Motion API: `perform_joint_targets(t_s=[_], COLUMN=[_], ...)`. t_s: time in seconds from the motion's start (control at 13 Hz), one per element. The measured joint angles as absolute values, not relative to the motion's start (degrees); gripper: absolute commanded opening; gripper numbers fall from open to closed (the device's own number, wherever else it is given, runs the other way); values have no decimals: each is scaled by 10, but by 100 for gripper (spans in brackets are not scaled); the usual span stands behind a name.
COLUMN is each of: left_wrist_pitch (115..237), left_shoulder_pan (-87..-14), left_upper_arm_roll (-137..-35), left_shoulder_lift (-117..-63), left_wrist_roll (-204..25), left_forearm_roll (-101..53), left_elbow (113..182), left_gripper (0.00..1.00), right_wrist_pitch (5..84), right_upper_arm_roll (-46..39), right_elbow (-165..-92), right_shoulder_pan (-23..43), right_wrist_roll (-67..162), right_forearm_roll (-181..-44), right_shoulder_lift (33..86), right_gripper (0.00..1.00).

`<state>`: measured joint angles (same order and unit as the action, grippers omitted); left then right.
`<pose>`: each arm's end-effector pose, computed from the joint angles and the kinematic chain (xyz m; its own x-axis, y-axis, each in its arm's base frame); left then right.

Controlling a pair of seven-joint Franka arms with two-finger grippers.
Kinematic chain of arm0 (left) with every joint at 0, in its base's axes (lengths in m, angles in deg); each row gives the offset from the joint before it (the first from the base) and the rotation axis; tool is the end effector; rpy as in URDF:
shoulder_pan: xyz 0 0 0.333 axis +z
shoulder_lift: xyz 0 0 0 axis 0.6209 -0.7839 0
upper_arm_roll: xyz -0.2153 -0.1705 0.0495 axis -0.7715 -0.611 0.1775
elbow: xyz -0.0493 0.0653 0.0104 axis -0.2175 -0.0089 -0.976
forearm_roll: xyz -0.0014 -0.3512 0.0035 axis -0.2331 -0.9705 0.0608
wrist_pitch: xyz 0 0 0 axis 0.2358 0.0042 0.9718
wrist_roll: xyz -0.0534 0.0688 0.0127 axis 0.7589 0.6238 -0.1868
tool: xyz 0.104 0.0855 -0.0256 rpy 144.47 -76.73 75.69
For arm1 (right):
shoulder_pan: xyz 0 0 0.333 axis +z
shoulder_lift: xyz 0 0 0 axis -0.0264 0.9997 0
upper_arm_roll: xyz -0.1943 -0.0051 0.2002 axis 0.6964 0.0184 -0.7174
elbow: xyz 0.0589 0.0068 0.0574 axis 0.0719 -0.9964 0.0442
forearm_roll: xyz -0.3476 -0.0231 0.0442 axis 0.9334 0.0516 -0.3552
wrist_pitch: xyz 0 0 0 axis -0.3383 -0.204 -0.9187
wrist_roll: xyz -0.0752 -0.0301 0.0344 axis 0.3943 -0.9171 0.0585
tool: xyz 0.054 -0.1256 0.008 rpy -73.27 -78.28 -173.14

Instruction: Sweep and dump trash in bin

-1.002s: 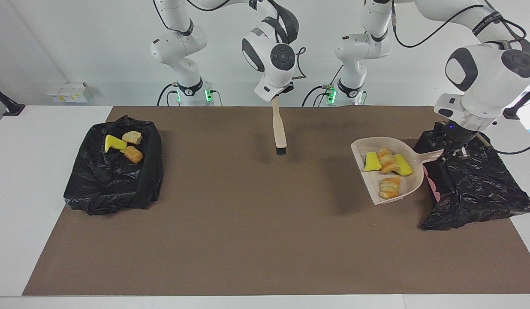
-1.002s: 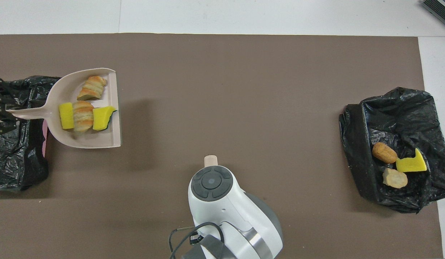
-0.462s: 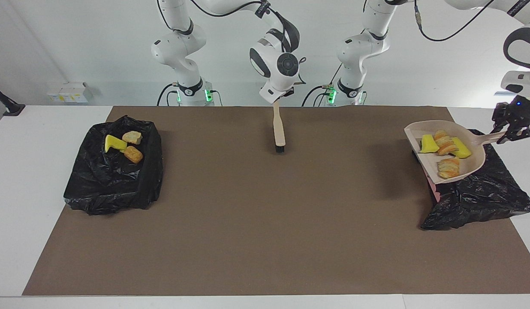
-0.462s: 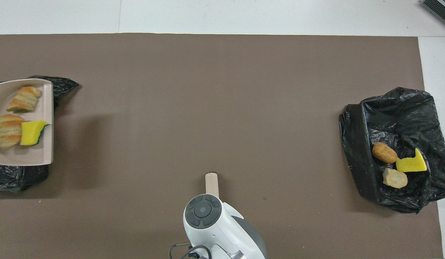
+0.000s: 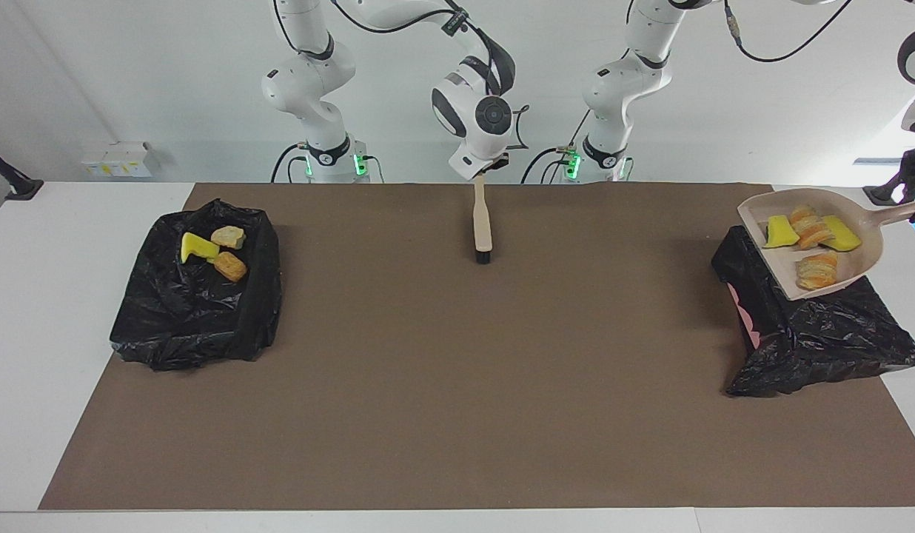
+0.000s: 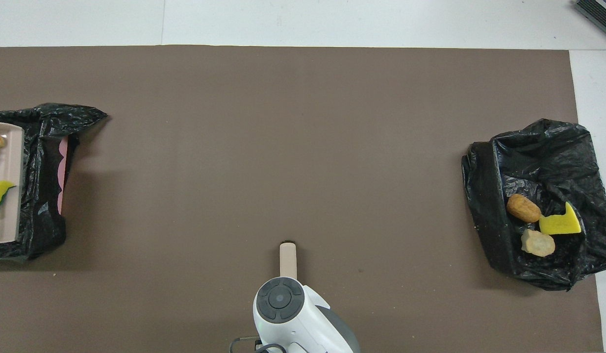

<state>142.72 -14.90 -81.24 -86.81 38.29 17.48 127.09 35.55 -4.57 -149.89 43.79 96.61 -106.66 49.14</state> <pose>0.5080 0.2687 0.5318 0.0026 -0.9472 -0.3207 -0.9993 0.0098 -0.0372 0.2381 0.3944 0.2971 0.8581 0.0051 -0.5135 0.0097 -0.9999 0.0062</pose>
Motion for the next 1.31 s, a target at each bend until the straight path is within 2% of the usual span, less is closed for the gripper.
perform_joint_targets(t_s=[0.08, 0.31, 0.54, 0.77, 1.0, 1.31], left_wrist_pitch=[1446, 1509, 1613, 1656, 1654, 1649], left_shoulder_pan=[-149, -149, -150, -152, -154, -154], left_upper_arm_roll=[-812, -814, -815, -818, -818, -818], left_shoulder_lift=[-870, -873, -848, -819, -810, -806], left_wrist_roll=[373, 352, 277, 178, 173, 175], left_forearm_roll=[205, 290, 397, 492, 499, 524], left_elbow=[1271, 1287, 1368, 1445, 1453, 1452], left_gripper=[0, 0, 0, 0, 0, 0], right_wrist_pitch=[356, 356, 359, 362, 362, 341], right_upper_arm_roll=[-45, -44, -40, -37, -33, -31], right_elbow=[-1499, -1495, -1476, -1455, -1433, -1397], right_shoulder_pan=[437, 427, 390, 302, 196, 110], right_wrist_roll=[966, 967, 968, 961, 904, 847], right_forearm_roll=[-1067, -1068, -1068, -1064, -1033, -911], right_shoulder_lift=[491, 492, 493, 493, 491, 481], right_gripper=[71, 98, 100, 100, 100, 100])
